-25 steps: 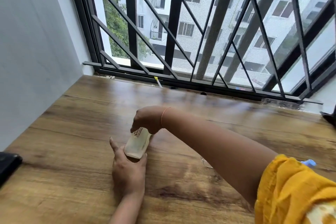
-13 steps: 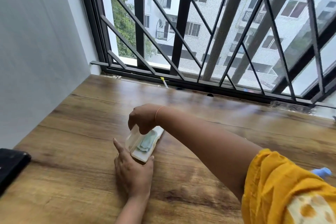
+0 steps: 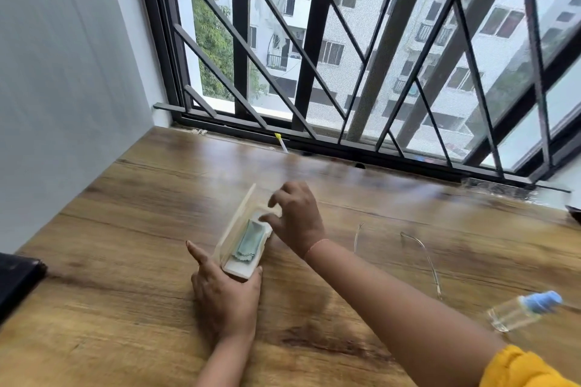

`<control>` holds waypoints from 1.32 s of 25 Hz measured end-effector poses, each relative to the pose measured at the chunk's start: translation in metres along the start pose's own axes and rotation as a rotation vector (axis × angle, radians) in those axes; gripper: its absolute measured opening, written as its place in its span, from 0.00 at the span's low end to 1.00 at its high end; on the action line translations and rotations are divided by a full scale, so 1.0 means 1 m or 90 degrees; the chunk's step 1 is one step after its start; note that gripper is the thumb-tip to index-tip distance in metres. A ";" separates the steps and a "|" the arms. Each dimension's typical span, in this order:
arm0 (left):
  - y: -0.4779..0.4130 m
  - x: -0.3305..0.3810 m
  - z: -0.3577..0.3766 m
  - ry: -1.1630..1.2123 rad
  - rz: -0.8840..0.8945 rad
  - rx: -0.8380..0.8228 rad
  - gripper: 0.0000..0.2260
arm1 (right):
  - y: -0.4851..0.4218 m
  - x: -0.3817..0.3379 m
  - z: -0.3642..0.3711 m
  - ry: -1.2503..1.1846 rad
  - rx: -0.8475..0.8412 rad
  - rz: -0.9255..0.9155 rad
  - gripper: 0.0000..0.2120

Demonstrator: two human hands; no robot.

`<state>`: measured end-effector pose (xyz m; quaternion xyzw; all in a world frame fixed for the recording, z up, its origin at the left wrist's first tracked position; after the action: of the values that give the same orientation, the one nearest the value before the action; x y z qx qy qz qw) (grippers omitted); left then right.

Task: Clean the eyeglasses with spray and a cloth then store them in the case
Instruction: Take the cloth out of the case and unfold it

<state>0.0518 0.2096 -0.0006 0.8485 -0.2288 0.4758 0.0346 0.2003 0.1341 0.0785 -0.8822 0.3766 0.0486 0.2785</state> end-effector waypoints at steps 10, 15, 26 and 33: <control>0.001 0.000 -0.001 0.007 0.012 0.000 0.54 | 0.022 0.009 0.048 -0.079 -0.243 0.307 0.13; 0.001 0.007 0.000 -0.019 0.079 0.026 0.51 | 0.054 0.049 0.009 -0.660 0.161 0.620 0.08; 0.002 0.015 -0.001 -0.052 0.135 0.041 0.39 | 0.068 0.034 0.035 -0.470 -0.071 0.608 0.18; 0.006 0.017 0.000 -0.039 0.128 0.011 0.37 | 0.120 0.066 -0.038 -0.903 0.022 0.775 0.06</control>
<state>0.0564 0.1979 0.0124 0.8359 -0.3097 0.4524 -0.0275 0.1596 0.0044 0.0368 -0.2927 0.5168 0.7074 0.3831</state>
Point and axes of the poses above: each hand's wrist, its own y-axis away from the middle knuckle, its own z-axis out of the palm, x = y × z, the point moved 9 cm from there along -y, towards the middle knuckle, and after that the axes turned 6 degrees about x, right-handed, at the moved point
